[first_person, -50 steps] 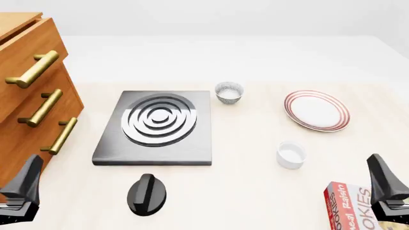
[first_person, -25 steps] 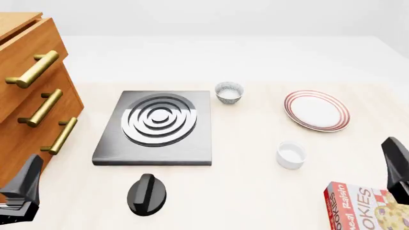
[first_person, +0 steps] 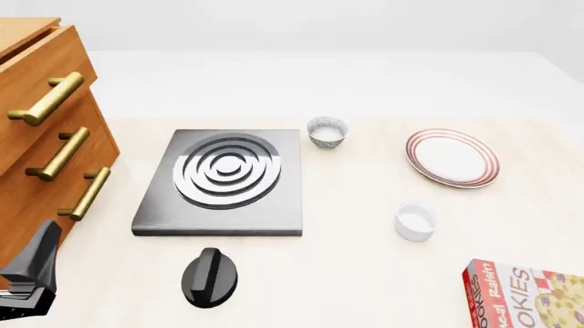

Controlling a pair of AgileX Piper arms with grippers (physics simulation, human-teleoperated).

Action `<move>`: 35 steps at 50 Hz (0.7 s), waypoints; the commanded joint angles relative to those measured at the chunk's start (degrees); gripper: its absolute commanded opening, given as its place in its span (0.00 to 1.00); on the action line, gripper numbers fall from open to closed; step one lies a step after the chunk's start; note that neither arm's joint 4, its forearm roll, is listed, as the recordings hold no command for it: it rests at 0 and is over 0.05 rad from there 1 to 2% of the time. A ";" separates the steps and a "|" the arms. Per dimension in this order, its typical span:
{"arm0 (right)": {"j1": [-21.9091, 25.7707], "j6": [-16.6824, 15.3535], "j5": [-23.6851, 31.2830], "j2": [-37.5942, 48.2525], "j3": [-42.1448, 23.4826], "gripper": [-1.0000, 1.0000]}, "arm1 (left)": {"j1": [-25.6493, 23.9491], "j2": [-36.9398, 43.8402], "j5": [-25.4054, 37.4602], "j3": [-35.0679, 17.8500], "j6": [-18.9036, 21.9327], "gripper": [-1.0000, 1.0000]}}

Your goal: Pick the akita bowl next to the cookies box and place it on the plate.

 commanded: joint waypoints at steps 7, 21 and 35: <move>-2.75 -1.89 13.97 8.51 -14.15 1.00 | 0.07 0.06 0.01 0.00 -0.03 1.00; -8.09 -4.37 19.62 18.34 -23.10 1.00 | 0.18 0.16 0.01 0.00 -0.09 1.00; -10.23 -2.79 20.16 27.51 -27.32 1.00 | 0.00 0.00 0.00 0.00 0.00 1.00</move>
